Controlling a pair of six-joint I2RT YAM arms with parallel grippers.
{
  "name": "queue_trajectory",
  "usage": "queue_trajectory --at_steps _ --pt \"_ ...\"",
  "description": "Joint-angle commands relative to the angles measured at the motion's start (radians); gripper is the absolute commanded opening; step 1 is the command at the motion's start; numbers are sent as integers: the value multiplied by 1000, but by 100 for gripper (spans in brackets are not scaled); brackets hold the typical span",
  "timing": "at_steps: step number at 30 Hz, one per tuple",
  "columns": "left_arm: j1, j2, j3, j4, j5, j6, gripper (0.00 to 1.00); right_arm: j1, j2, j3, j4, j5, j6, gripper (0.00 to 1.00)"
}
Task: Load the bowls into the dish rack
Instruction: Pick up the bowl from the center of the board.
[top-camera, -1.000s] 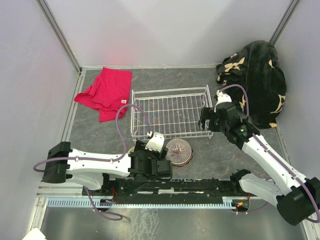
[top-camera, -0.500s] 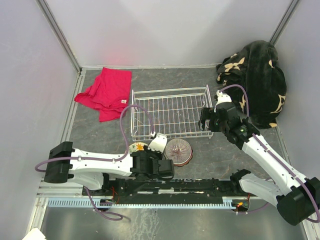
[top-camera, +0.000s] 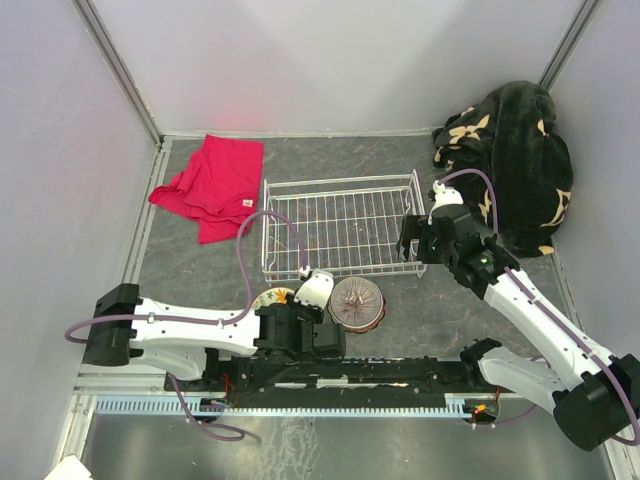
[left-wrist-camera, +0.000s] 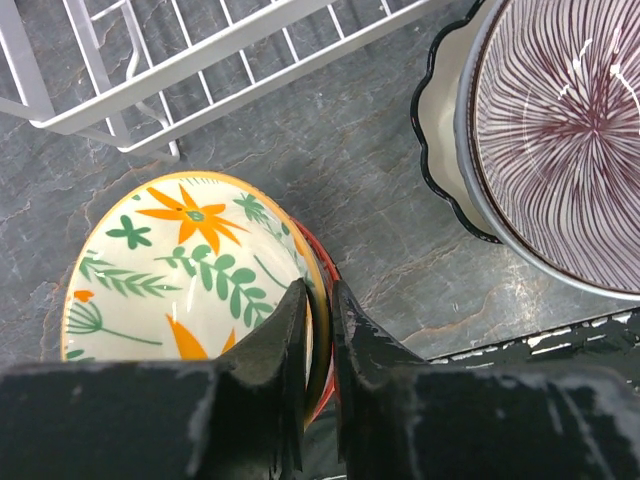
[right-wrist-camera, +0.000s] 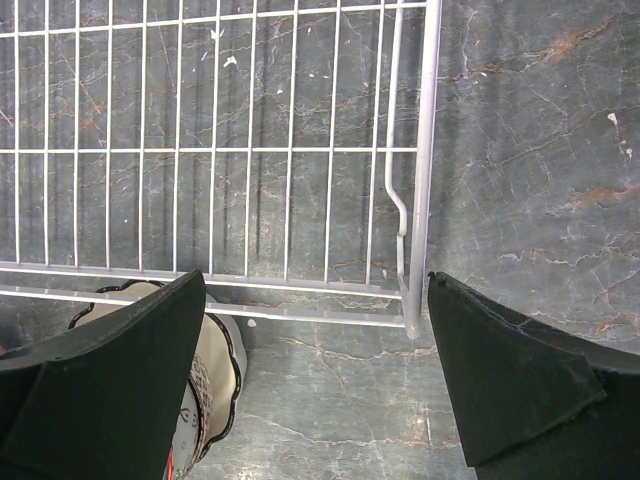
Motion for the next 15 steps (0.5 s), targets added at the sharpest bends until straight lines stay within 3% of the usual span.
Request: queue_trajectory --at_steps 1,10,12,15 --pt "-18 -24 52 -9 -23 -27 19 -2 4 7 46 -8 -9 100" --pt "-28 -26 52 -9 -17 -35 4 -1 6 8 46 -10 -9 100" --pt "-34 -29 56 -9 -17 -35 3 -2 8 7 46 -12 -9 99" --pt "-45 -30 62 -10 -16 -36 11 -2 10 7 48 -10 -8 99"
